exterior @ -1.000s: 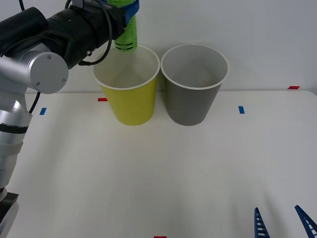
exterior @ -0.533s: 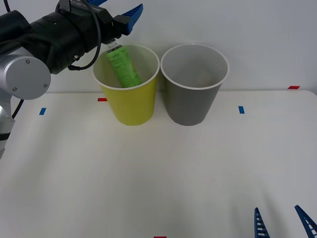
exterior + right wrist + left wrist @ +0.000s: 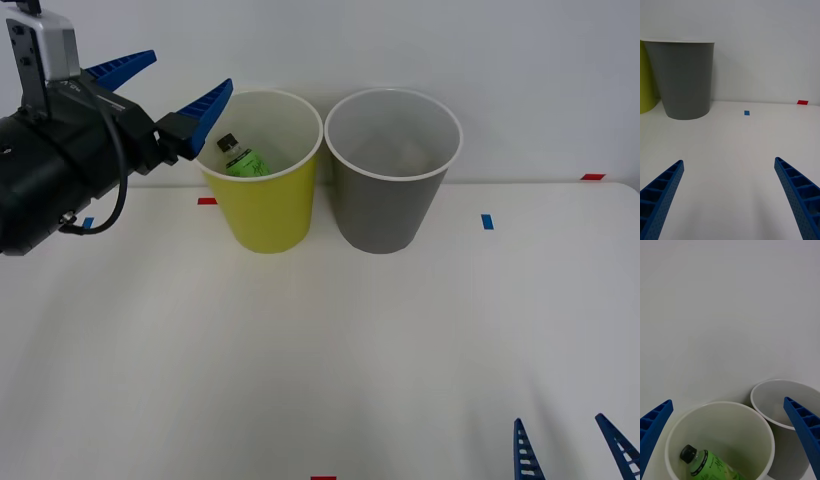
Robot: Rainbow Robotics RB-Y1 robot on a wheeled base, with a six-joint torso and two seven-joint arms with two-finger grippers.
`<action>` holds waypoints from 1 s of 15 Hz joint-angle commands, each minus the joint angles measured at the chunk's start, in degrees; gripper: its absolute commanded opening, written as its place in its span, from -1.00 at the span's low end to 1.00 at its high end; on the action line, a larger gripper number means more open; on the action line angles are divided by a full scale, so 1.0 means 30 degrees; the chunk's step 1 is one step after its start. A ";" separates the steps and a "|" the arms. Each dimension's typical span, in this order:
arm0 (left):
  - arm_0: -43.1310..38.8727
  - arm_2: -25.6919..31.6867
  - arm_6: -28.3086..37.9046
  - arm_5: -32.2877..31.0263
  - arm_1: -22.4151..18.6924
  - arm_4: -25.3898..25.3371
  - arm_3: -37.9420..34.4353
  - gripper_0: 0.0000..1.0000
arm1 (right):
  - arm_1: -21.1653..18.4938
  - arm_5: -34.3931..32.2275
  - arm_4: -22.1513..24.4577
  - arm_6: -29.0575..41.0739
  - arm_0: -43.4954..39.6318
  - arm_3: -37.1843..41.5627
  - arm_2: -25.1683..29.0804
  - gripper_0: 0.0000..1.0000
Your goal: Put cans in the gray bin and PET bottles in the light green bin.
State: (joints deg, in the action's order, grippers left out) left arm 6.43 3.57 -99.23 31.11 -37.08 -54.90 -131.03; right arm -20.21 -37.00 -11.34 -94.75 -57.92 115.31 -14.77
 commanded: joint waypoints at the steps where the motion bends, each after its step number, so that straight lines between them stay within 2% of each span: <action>1: -0.2789 0.0919 0.0031 -0.0058 -0.0090 -0.0185 -0.1968 1.00 | 0.0000 0.0000 0.0000 0.0000 0.0000 0.0000 0.0000 0.65; 6: -0.5103 0.1475 -0.0174 -0.0732 -0.0002 -0.1504 -0.2671 1.00 | 0.0000 0.0000 0.0000 0.0000 0.0000 0.0000 0.0000 0.65; 8: -0.5572 0.1592 -0.0408 -0.1142 0.0027 -0.1386 -0.2730 1.00 | 0.0000 0.0000 0.0000 0.0000 0.0000 0.0000 0.0000 0.64; 9: -0.6158 0.1124 -0.0467 -0.2314 0.0027 -0.0801 -0.2701 1.00 | 0.0000 0.0000 0.0000 0.0000 0.0000 0.0000 0.0000 0.65; 12: -0.8531 -0.1689 -0.0350 -0.7441 0.0086 0.2832 -0.2378 1.00 | 0.0000 0.0000 0.0000 0.0000 0.0000 0.0000 0.0000 0.65; 15: -1.0699 -0.2626 -0.0203 -0.9931 0.0584 0.5938 -0.2056 1.00 | 0.0000 0.0000 0.0000 0.0000 0.0000 0.0000 0.0000 0.65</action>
State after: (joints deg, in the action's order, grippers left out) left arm -22.41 -2.32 -100.15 5.02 -36.02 -40.70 -137.93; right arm -20.21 -37.00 -11.34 -94.75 -57.92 115.31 -14.77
